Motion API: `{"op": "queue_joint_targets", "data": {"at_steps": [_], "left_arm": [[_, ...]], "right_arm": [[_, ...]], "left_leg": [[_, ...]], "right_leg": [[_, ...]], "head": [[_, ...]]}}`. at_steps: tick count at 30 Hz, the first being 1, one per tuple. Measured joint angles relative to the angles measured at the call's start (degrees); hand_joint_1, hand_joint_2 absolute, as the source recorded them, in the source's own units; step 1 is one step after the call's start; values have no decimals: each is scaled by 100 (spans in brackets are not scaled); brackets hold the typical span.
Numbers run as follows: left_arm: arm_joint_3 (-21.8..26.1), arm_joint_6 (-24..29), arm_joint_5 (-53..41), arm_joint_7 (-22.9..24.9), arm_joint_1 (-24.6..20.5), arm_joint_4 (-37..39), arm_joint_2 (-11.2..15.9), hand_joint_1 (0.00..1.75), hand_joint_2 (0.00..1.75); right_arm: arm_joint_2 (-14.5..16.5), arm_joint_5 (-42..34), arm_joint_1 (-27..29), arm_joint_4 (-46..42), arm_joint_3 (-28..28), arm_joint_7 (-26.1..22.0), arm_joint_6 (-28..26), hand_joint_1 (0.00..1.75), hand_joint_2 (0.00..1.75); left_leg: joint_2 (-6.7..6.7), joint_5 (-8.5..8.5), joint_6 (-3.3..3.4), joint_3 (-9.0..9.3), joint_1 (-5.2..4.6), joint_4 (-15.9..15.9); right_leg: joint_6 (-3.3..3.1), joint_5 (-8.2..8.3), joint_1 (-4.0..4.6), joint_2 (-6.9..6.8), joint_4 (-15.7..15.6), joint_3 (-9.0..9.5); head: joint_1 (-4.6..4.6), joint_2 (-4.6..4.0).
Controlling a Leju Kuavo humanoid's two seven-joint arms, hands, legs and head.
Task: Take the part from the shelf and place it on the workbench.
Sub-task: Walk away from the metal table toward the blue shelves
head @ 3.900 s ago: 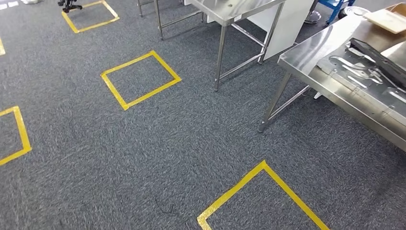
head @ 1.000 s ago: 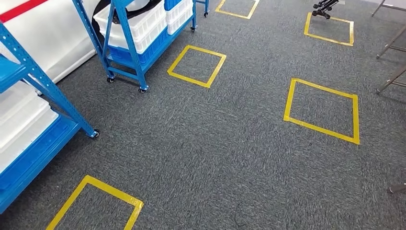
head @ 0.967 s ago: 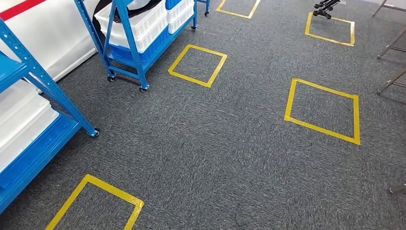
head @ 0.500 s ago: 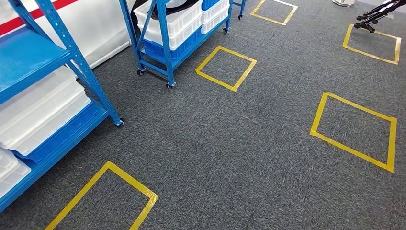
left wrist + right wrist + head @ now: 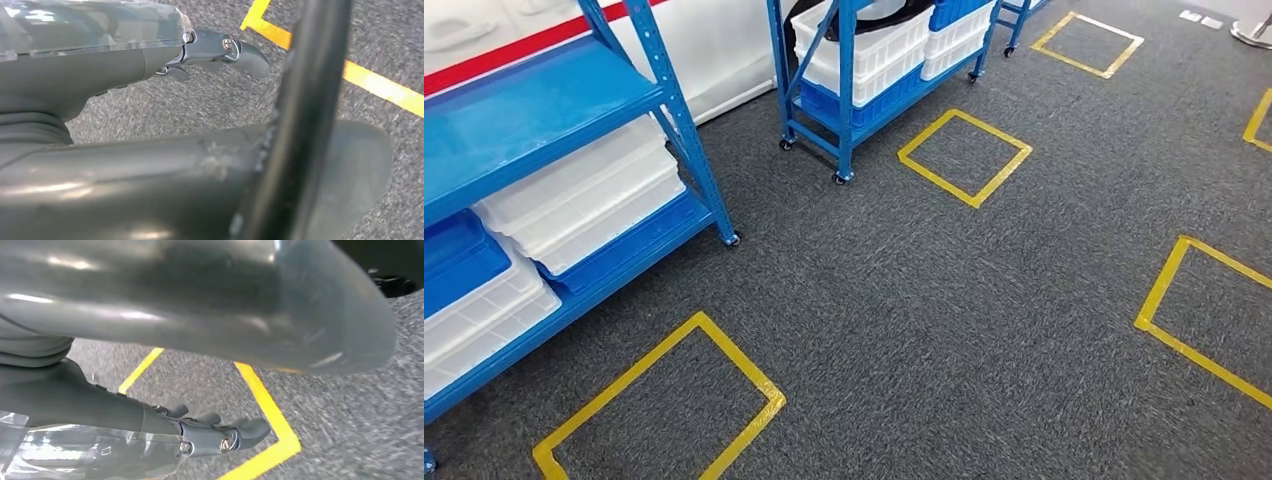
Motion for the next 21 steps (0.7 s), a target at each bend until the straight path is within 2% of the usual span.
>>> {"op": "queue_joint_targets", "data": {"at_steps": [1, 2, 4, 5, 6, 7, 8, 9, 10, 11, 12, 13, 14, 15, 16, 17, 18, 19, 20, 21], "left_arm": [[2, 0, 2, 0, 7, -1, 3, 0, 0], [3, -1, 2, -2, 15, -1, 4, 0, 0], [5, -1, 1, -9, 7, -1, 4, 0, 0], [5, -1, 1, -15, -3, -1, 4, 0, 0], [5, -1, 0, -19, -13, -1, 4, 0, 0], [5, -1, 0, -22, -18, -1, 4, 0, 0], [7, -1, 1, -24, -17, -1, 4, 0, 0], [8, -1, 2, -25, -14, -1, 5, 0, 0], [10, -2, 3, -27, -12, -1, 5, 0, 0], [11, -2, 4, -30, -11, -1, 4, 0, 0], [11, -4, 4, -33, -15, -1, -1, 0, 0], [11, -6, 4, -37, -21, -1, -6, 0, 0], [11, -8, 4, -40, -24, -1, -10, 0, 0], [12, -10, 4, -42, -22, -1, -14, 0, 0], [13, -12, 4, -43, -9, -1, -14, 0, 0], [13, -12, 3, -43, 7, 0, -14, 0, 0], [14, -12, 3, -43, 20, 1, -15, 0, 0], [14, -10, 2, -43, 21, 1, -15, 0, 0], [14, -9, 2, -43, 9, 1, -15, 0, 0], [14, -8, 3, -45, -5, 1, -15, 0, 0]], "right_arm": [[1, 0, -16, -1, -2, 0, 0, 0, 0], [1, 0, -32, -1, -2, 1, 0, 0, 0], [1, 0, -30, -2, -5, 1, 0, 0, 0], [1, 0, -20, -2, -8, 1, 0, 0, 0], [2, 0, -11, -2, -11, 0, 1, 0, 0], [2, 0, -5, -1, -13, 0, 1, 0, 0], [2, 0, -1, -1, -15, 0, 3, 0, 0], [2, 0, 0, 0, -15, 0, 4, 0, 0], [2, 0, 1, 0, -16, 0, 4, 0, 0], [1, 0, 5, 0, -17, 0, 5, 0, 0], [-1, 0, 13, 0, -21, 0, 4, 0, 0], [-3, 0, 19, 0, -27, 0, 4, 0, 0], [-4, 1, 20, 0, -36, 0, 3, 0, 0], [-6, 1, 15, 0, -44, 0, 3, 0, 0], [-5, 2, 2, 0, -50, 0, 3, 0, 0], [-4, 2, -9, 0, -52, 0, 4, 0, 0], [-3, 2, -12, 0, -52, 0, 4, 0, 0], [-2, 2, -7, 0, -53, 0, 4, 0, 0], [-1, 2, 4, 0, -54, 0, 4, 0, 0], [0, 2, 17, 0, -54, 0, 5, 0, 0]], "left_leg": [[-69, 19, 47, -10, 2, -18], [-127, 39, 87, -8, 9, -42], [-247, 90, 165, 1, 34, -89], [-305, 110, 192, -1, 41, -98], [-369, 121, 208, -16, 43, -97], [-442, 128, 215, -27, 42, -95], [-519, 132, 216, -32, 41, -91], [-602, 134, 214, -33, 41, -85], [-686, 134, 210, -29, 42, -78], [-766, 133, 203, -26, 45, -71], [-841, 133, 184, -31, 41, -59], [-917, 135, 155, -46, 38, -48], [-983, 142, 117, -67, 41, -42], [-1048, 155, 72, -89, 47, -45], [-1115, 172, 24, -114, 55, -58], [-1091, 173, -13, -130, 64, -56], [-973, 133, -41, -160, 61, -9], [-806, 28, -59, -231, 54, 133], [-613, -142, -65, -345, 53, 398], [-488, -343, -76, -506, 51, 755]], "right_leg": [[28, -6, -4, -43, -1, 16], [62, -34, -18, -1, 18, 27], [124, -249, -56, 274, 273, -65], [148, -436, -77, 455, 571, -197], [162, -630, -88, 565, 942, -375], [174, -770, -99, 616, 1302, -551], [183, -808, -109, 637, 1532, -672], [186, -727, -119, 648, 1562, -703], [181, -544, -129, 674, 1379, -635], [167, -304, -140, 756, 1027, -489], [147, -116, -148, 905, 654, -332], [133, 12, -155, 1034, 347, -209], [122, 68, -154, 1133, 159, -139], [116, 63, -146, 1159, 97, -121], [103, 75, -142, 1097, 72, -117], [74, 94, -144, 1025, 47, -110], [33, 114, -147, 953, 17, -99], [-11, 132, -148, 870, -16, -91], [-45, 141, -140, 782, -32, -90], [-67, 139, -122, 694, -34, -94]], "head": [[0, 0], [1, 0], [1, 0], [1, 0], [1, 0], [1, 0], [1, 0], [1, 0], [1, 0], [1, 0], [1, 0], [1, 0], [0, 0], [0, 0], [0, 0], [-1, 0], [-1, 0], [-1, 0], [-2, 0], [-2, 0]]}}
